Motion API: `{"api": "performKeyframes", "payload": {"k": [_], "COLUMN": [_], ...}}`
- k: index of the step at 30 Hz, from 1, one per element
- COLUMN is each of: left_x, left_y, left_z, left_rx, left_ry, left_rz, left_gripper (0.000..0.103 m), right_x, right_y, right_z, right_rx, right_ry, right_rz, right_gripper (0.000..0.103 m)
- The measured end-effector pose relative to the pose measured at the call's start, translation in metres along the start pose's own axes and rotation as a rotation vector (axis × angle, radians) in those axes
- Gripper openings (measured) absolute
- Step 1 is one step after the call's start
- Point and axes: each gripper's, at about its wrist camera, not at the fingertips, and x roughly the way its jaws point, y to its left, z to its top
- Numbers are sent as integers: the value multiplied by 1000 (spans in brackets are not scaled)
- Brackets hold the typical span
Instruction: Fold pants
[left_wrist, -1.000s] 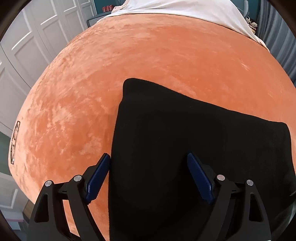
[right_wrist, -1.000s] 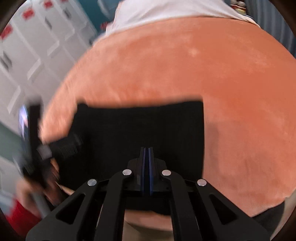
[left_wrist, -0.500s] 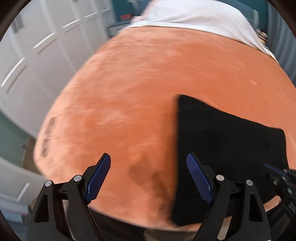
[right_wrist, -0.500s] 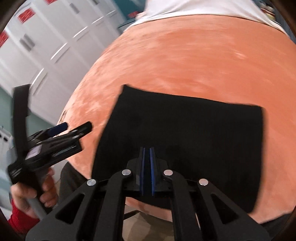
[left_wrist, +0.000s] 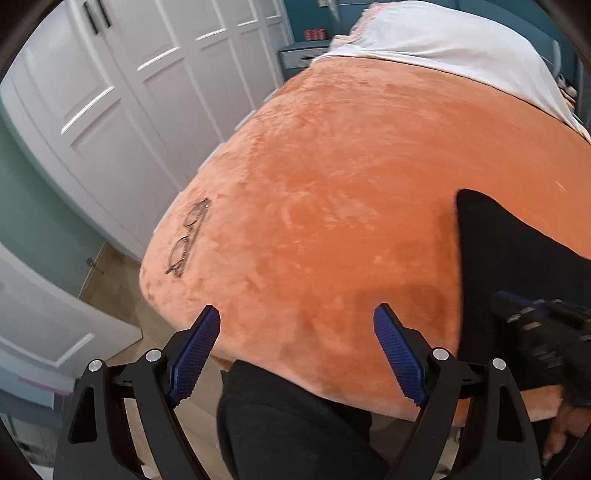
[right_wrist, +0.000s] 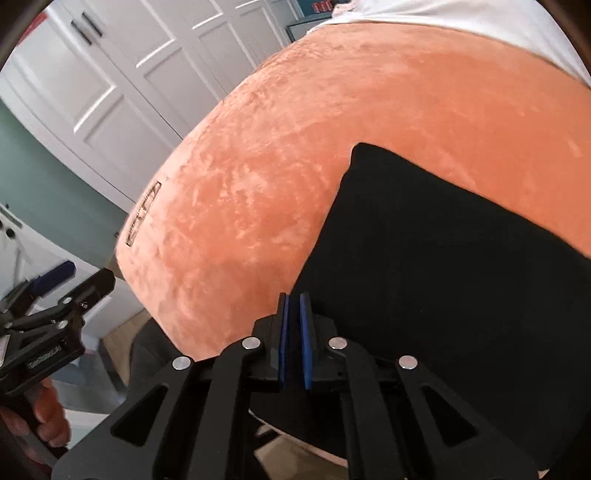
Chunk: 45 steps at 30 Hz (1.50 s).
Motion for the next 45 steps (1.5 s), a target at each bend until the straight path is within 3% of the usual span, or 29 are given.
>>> {"api": "performKeyframes", "payload": {"k": [2, 4, 7, 9, 13, 15, 17, 21, 23, 26, 30, 33, 39, 45], "left_x": [-1, -6, -13, -13, -14, -15, -15, -12, -12, -9, 2, 9, 14, 23], "left_y": [-9, -19, -29, -34, -44, -47, -49, -52, -52, -51, -50, -51, -40, -30], "left_z": [1, 1, 1, 1, -1, -2, -3, -2, -2, -2, -1, -1, -5, -8], "left_rx": [16, 35, 52, 52, 69, 78, 83, 84, 78, 74, 72, 80, 62, 32], "left_ry": [-1, -11, -26, -19, -1, 5, 13, 40, 41, 49, 69, 78, 86, 112], "left_rz": [-29, -45, -52, -56, -63, -61, -64, -82, -89, -91, -96, -87, -55, -54], "left_gripper": [84, 84, 87, 87, 87, 87, 87, 87, 87, 88, 88, 88, 88, 88], "right_x": [21, 8, -21, -17, 34, 62, 76, 84, 61, 10, -28, -15, 16, 21], "right_y": [-4, -3, -5, -12, -37, -35, -24, -8, -12, -28, -39, -40, -18, -8], "right_z": [-7, 5, 35, 57, 81, 82, 85, 92, 91, 65, -2, -28, -27, -26], "right_rx": [-40, -7, 30, 37, 111, 97, 50, -18, -17, 92, 64, 54, -22, -94], "right_ry": [76, 50, -64, -84, 1, 55, 48, 66, 28, -62, -68, 3, 41, 51], "right_rz": [-7, 12, 14, -34, -117, -140, -170, -209, -169, 3, 22, 48, 14, -16], "right_gripper": [3, 3, 7, 7, 7, 8, 8, 8, 8, 8, 8, 8, 7, 7]}}
